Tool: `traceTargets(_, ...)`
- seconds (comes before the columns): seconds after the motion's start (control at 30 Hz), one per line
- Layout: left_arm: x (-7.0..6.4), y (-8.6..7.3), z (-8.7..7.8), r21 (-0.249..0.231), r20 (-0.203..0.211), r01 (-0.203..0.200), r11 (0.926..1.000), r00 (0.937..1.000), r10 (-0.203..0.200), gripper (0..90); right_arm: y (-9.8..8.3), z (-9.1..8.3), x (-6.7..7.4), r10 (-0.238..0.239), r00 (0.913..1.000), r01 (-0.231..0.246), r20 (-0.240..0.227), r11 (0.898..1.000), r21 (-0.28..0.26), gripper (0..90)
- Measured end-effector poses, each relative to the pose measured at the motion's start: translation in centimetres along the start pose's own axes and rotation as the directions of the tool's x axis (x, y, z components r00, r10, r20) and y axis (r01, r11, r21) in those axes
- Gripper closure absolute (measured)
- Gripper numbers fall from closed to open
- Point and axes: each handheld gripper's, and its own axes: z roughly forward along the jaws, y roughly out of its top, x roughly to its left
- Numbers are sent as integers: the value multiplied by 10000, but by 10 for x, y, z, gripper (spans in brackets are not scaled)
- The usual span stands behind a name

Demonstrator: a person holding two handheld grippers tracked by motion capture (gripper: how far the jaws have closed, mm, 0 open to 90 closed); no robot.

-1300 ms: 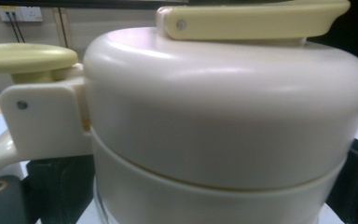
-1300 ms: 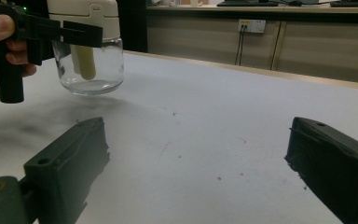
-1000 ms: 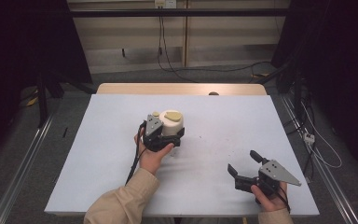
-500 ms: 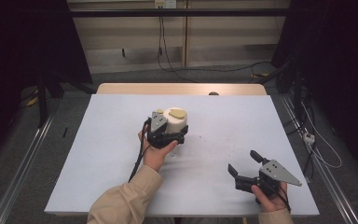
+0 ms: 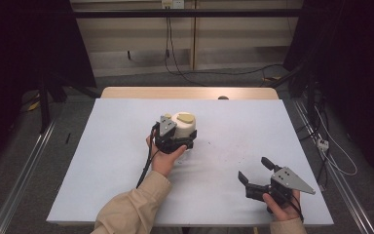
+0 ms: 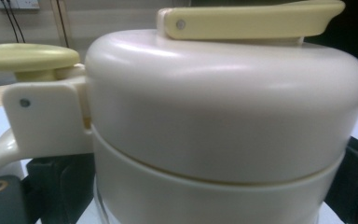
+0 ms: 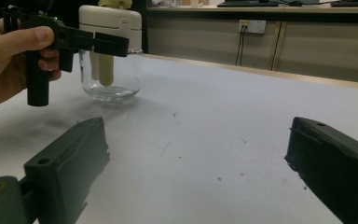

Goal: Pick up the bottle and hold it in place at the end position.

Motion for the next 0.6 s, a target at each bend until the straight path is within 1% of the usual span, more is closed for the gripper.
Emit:
traceTargets(0.07,-2,2,1,-48,8,44,10000,10000,-44,54,0,0,0,-10,10000,10,-6,10000,1,45)
traceTargets(0.13,-3,3,3,-78,42,-17,10000,10000,17,54,0,0,0,9,10000,-9,-4,10000,-2,45)
traceTargets(0.2,-4,4,4,-85,89,15,10000,10000,-15,53,0,0,0,4,10000,-4,0,10000,-11,45)
traceTargets(0.3,-6,5,6,-84,96,-103,9999,9999,104,54,0,0,-1,8,10000,-8,0,10000,-17,45)
traceTargets(0.37,-6,5,7,-78,92,-74,9999,9999,74,53,0,0,-1,-1,10000,1,-7,10000,-9,45)
traceTargets(0.47,-6,4,10,-26,7,-40,10000,10000,40,54,0,0,0,-4,10000,4,-29,10000,0,45)
traceTargets(0.5,-5,3,10,8,-2,-91,10000,10000,91,54,0,0,0,-8,10000,8,-26,10000,-1,45)
traceTargets(0.6,-4,1,12,17,-65,17,10000,10000,-17,54,0,0,0,-13,10000,13,-33,10000,-15,45)
